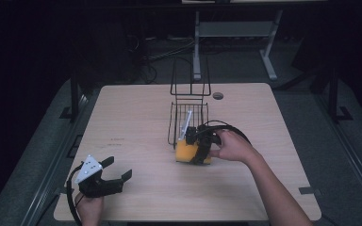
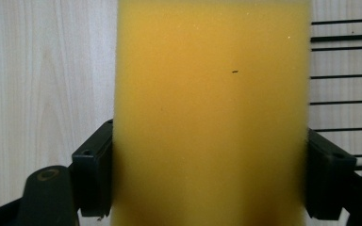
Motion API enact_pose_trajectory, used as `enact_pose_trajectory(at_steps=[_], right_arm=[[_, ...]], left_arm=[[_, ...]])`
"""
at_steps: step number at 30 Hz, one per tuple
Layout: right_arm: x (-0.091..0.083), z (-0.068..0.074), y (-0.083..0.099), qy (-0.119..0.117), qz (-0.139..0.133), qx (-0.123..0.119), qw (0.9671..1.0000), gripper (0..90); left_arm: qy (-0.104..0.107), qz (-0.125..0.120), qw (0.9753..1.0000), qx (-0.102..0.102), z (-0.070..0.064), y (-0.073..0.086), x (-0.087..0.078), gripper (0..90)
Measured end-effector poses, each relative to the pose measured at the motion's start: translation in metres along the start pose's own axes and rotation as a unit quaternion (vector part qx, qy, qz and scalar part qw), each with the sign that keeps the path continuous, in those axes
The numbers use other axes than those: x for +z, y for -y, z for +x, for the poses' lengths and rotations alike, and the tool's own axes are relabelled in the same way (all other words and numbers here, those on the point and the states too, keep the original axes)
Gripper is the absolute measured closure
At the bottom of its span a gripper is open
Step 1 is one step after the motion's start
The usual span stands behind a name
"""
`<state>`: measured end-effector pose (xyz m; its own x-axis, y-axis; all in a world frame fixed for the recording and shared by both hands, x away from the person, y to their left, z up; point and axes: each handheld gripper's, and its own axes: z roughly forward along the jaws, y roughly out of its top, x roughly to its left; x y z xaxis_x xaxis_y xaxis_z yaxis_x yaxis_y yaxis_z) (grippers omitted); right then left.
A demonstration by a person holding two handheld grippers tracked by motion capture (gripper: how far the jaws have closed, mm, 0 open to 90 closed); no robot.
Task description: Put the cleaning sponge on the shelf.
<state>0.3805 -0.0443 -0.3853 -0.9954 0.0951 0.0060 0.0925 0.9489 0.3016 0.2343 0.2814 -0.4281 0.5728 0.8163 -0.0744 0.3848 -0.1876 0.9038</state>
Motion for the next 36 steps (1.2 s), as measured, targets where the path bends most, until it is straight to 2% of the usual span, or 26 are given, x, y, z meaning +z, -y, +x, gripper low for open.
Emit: enact_pose_trajectory(at_steps=[4,8,11,17,20,23,27,30,32,36], right_arm=[[0.001,-0.004,-0.003,-0.001,0.006,0.001,1.0000,21.5],[-0.001,-0.010,-0.005,-0.005,-0.008,0.004,1.0000,21.5],[0.000,-0.012,-0.006,0.003,0.004,0.001,1.0000,21.5],[-0.001,-0.018,-0.008,0.005,0.005,0.005,1.0000,21.5],[-0.001,-0.021,-0.012,-0.001,-0.005,0.004,1.0000,21.5],[0.002,-0.025,-0.013,-0.004,0.000,0.007,1.0000,21.5],[0.002,-0.028,-0.014,0.004,0.015,0.007,0.9998,21.5],[-0.001,-0.032,-0.016,0.007,0.013,0.010,0.9998,21.5],[-0.001,-0.036,-0.016,-0.002,0.003,0.011,0.9999,21.5],[0.001,-0.040,-0.015,-0.002,0.000,0.014,0.9999,21.5]], left_arm=[[0.000,0.000,1.0000,0.000,0.000,0.000,0.000,12.8],[0.001,0.001,1.0000,0.002,0.000,0.000,0.000,12.8],[0.000,0.000,1.0000,0.001,0.000,0.000,0.000,12.8],[0.000,-0.004,1.0000,0.001,0.000,-0.001,-0.002,12.8],[0.001,-0.003,1.0000,0.004,-0.001,-0.001,-0.002,12.8],[0.001,-0.004,1.0000,0.002,-0.001,-0.001,-0.002,12.8],[0.002,-0.005,1.0000,-0.002,0.000,0.000,-0.003,12.8],[0.002,-0.005,1.0000,-0.003,0.001,0.000,-0.002,12.8],[0.003,-0.005,1.0000,-0.002,0.000,0.000,-0.002,12.8],[0.003,-0.006,1.0000,-0.001,0.000,-0.001,-0.002,12.8]])
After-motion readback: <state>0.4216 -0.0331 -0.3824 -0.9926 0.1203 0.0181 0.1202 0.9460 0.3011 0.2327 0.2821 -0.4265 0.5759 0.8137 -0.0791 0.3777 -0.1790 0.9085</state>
